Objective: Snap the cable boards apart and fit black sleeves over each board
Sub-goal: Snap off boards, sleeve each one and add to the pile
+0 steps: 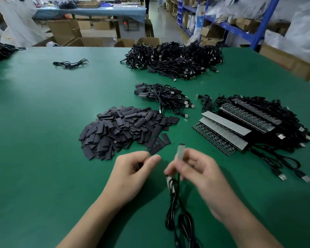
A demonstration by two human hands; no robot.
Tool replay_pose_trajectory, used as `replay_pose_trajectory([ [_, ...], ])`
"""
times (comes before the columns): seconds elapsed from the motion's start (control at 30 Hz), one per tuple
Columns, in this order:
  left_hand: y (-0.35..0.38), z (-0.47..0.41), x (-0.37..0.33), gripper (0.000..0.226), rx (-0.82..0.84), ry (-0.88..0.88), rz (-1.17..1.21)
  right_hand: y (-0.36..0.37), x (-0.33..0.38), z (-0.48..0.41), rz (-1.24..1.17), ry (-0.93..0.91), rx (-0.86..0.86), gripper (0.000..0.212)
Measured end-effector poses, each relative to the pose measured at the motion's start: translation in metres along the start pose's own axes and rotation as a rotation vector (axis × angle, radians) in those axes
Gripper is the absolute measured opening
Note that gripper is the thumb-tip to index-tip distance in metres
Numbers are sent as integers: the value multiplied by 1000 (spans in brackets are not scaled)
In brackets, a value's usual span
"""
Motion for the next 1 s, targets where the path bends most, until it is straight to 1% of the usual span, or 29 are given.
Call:
replay_pose_trajectory([
  [0.03,0,-3,3,52,-77,-1,-45,-5,4,-1,-244,49,-39,24],
  [0.07,-1,-5,6,47,-140,4,-110,-11,7,-2,-438,85,-89,30],
  [0.1,0,-6,9,39,-179,6,-184,-16,8,-2,-553,109,-151,34],
  [0.17,1,-9,13,12,-211,35,-325,-24,7,-5,-616,141,-247,27],
  [0.2,2,-10,14,4,-210,56,-408,-27,7,-6,-606,144,-274,23],
  [0.23,4,-11,14,18,-205,72,-502,-29,7,-7,-563,143,-295,22],
  [0.27,6,-13,16,30,-179,86,-575,-31,6,-8,-468,144,-305,22],
  [0.3,7,-14,16,38,-162,70,-637,-32,4,-8,-321,151,-297,22],
  [0.33,8,-15,16,42,-153,54,-679,-32,1,-7,-141,163,-267,23],
  [0.4,7,-16,16,37,-159,24,-704,-30,-6,-6,190,168,-171,25],
  [0.43,7,-16,16,33,-171,20,-702,-28,-9,-6,313,153,-126,23],
  [0.53,8,-16,16,22,-198,21,-669,-17,-15,-5,553,118,-15,20],
  [0.6,7,-16,16,18,-199,6,-646,-14,-17,-5,613,108,5,19],
  [0.7,7,-15,16,10,-208,6,-631,-15,-17,-6,585,81,-41,19],
  [0.77,7,-15,15,9,-224,24,-627,-15,-17,-5,565,43,-61,21],
  [0.8,9,-15,15,14,-231,31,-631,-14,-17,-4,565,24,-64,21],
  [0.9,13,-15,12,40,-223,20,-707,-11,-18,-4,576,-8,-52,21],
  [0.93,15,-14,12,43,-226,29,-731,-10,-18,-4,577,-11,-41,19],
  [1.0,16,-14,11,40,-237,37,-736,-8,-19,-4,579,-18,-19,18],
])
Point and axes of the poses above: each hand's wrist, its own z-axis away from the middle knuckle, its own y-axis out of the palm, x = y × z, the point moved 1 cm from there along -z, towards the middle knuckle, and after that the axes turned 10 degrees about -y, right-handed, at the moved point
